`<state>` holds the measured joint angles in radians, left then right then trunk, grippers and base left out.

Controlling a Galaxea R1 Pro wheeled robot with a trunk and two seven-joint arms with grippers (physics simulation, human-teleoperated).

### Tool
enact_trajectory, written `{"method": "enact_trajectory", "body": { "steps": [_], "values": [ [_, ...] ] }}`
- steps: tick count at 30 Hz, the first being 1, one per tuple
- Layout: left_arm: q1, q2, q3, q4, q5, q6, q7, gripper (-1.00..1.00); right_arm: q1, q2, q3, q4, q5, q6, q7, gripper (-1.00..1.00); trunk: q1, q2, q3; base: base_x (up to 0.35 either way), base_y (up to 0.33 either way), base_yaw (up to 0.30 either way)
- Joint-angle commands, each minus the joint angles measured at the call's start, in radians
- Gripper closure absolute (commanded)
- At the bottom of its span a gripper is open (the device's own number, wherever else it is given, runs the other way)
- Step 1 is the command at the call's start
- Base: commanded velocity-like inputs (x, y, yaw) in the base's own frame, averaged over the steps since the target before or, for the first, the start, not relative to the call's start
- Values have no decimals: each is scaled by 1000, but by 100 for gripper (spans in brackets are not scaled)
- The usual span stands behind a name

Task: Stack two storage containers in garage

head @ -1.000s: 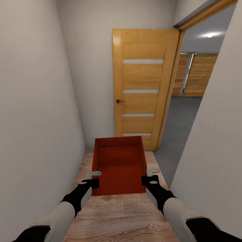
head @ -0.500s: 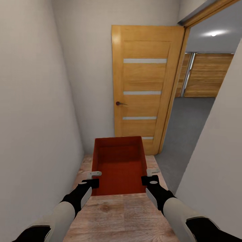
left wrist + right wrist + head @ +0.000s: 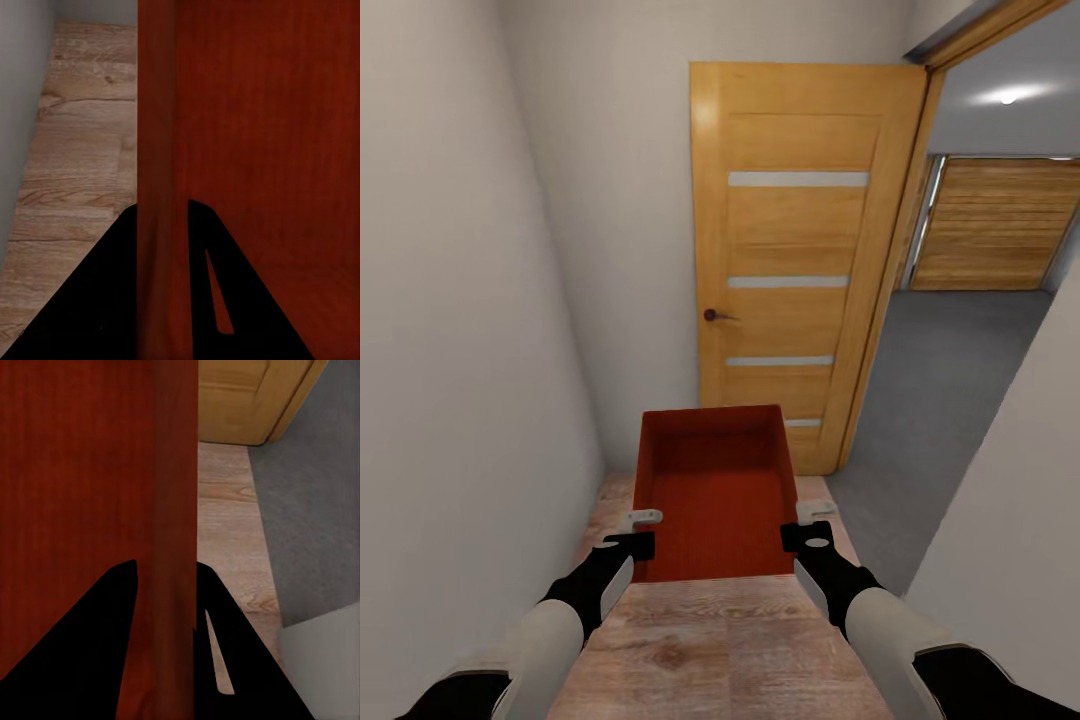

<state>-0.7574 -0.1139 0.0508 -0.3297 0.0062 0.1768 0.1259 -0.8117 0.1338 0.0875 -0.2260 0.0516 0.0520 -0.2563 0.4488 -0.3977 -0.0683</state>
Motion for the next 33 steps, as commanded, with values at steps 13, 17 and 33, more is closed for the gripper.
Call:
{"method": "enact_trajectory", "body": {
  "steps": [13,17,33],
  "values": [
    [0,37,-22,-9,3,-15,3,100,-1,-11,5,4,-18,5,-3,100,1,-2,-2,298,0,0],
    [0,36,-23,-11,2,-12,4,100,-1,-11,5,4,-18,5,-2,100,1,-2,-2,72,0,0],
    [0,36,-21,-14,3,-5,4,100,-1,-10,5,4,-18,6,-3,100,1,-2,-2,7,12,-191]
  ]
}}
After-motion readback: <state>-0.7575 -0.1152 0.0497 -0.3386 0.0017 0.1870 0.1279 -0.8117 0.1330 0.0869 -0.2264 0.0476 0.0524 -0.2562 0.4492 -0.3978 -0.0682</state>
